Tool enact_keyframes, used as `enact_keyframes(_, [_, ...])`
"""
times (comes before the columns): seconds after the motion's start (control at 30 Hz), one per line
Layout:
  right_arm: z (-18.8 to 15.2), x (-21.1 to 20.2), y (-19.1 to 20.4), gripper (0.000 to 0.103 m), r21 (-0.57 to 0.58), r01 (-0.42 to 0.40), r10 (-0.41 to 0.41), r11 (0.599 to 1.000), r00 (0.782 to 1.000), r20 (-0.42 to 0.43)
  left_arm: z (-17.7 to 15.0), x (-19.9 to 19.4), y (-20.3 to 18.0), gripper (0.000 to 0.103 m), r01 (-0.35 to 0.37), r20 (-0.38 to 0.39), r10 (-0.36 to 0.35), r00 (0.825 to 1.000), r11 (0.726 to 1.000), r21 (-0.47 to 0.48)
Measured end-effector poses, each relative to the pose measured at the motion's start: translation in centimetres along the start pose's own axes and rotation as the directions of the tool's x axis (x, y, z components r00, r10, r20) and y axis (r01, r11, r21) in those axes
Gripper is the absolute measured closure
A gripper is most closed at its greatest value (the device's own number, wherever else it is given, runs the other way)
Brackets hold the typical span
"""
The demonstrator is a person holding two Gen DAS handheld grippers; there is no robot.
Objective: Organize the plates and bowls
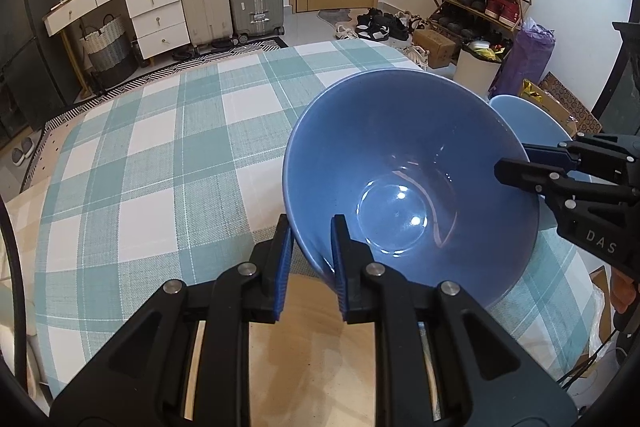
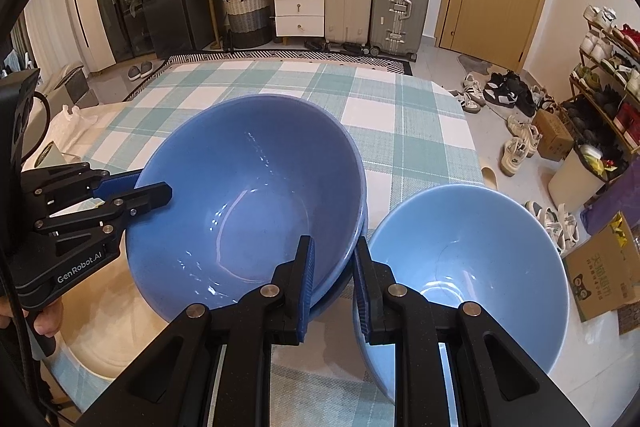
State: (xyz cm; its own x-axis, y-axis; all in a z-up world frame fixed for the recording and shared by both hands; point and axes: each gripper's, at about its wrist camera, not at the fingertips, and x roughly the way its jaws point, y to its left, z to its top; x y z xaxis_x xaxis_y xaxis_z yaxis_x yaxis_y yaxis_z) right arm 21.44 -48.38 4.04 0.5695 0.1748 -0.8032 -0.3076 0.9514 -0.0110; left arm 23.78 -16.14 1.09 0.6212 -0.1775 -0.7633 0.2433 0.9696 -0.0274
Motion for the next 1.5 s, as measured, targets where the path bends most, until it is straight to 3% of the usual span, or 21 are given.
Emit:
enact_keyframes(0.4, [-0.2,0.3,0.7,0.084,-0.048,0.056,-0.056,0.997,0.998,0.004,-0.5,0.0,-0.3,0.086,-0.003,-0.006,0.003,1.0,1.0,0.016])
enact_keyframes(0.7, [-0.1,0.4,0.3,0.084,-0.021,0.071,-0.071,0.997,0.997,-0.007,-0.7,-0.5,-0.3,0.083,0.014,-0.012,-0.014,1.0,1.0,0.006])
enact_keyframes(0.87, [0.0,0.0,-0.1,0.084,-0.001,0.054,-0.054,0.999,0.999,-0.001,-0.7,-0.9,-0.4,0.07,0.033,-0.023,-0.033,0.999,0.999,0.001])
enact_keyframes(1.0, [-0.1,-0.8,-0.9,0.074,0.045,0.0,0.0,0.999,1.0,0.01,-0.6,-2.0,-0.4,0.055,0.039,-0.004,-0.039,0.999,0.999,-0.016])
enact_keyframes(1.03, [-0.1,-1.0,-1.0,0.069,0.05,-0.002,0.001,0.999,1.0,0.016,-0.6,-2.4,-0.4,0.045,0.048,0.001,-0.048,0.999,0.999,-0.024])
enact_keyframes(1.07, [-0.1,-1.3,-1.1,0.061,0.054,-0.005,0.004,0.999,1.0,0.023,-0.6,-2.7,-0.3,0.036,0.058,0.005,-0.058,0.998,0.998,-0.034])
enact_keyframes(1.13, [-0.1,-2.1,-1.4,0.043,0.068,-0.025,0.022,0.997,0.999,0.041,-0.5,-3.5,-0.1,0.028,0.09,0.019,-0.089,0.996,0.994,-0.056])
enact_keyframes(1.17, [-0.1,-2.4,-1.5,0.031,0.074,-0.033,0.03,0.997,0.998,0.052,-0.4,-3.8,0.0,0.028,0.102,0.021,-0.101,0.995,0.992,-0.07])
enact_keyframes(1.23, [0.0,-3.3,-1.8,0.017,0.086,-0.046,0.04,0.995,0.996,0.074,-0.3,-4.4,-0.2,0.025,0.107,0.016,-0.106,0.994,0.991,-0.079])
enact_keyframes(1.3, [0.2,-4.1,-2.0,0.014,0.101,-0.046,0.037,0.994,0.995,0.092,-0.3,-5.1,-0.8,0.024,0.102,0.022,-0.101,0.995,0.992,-0.069])
enact_keyframes(1.37, [0.3,-5.0,-2.2,0.004,0.112,-0.035,0.024,0.993,0.995,0.098,-0.3,-6.0,-1.6,0.019,0.109,0.034,-0.107,0.994,0.992,-0.057])
enact_keyframes(1.4, [0.3,-5.4,-2.4,0.003,0.118,-0.029,0.016,0.993,0.994,0.105,-0.3,-6.4,-1.9,0.016,0.113,0.039,-0.111,0.993,0.992,-0.055])
enact_keyframes(1.43, [0.3,-5.9,-2.5,0.002,0.12,-0.023,0.008,0.992,0.993,0.12,-0.3,-6.8,-2.2,0.006,0.118,0.045,-0.116,0.992,0.991,-0.056])
enact_keyframes(1.5, [0.2,-6.6,-2.8,0.002,0.123,-0.014,-0.002,0.992,0.991,0.133,-0.4,-7.6,-2.9,0.002,0.13,0.064,-0.126,0.99,0.99,-0.059])
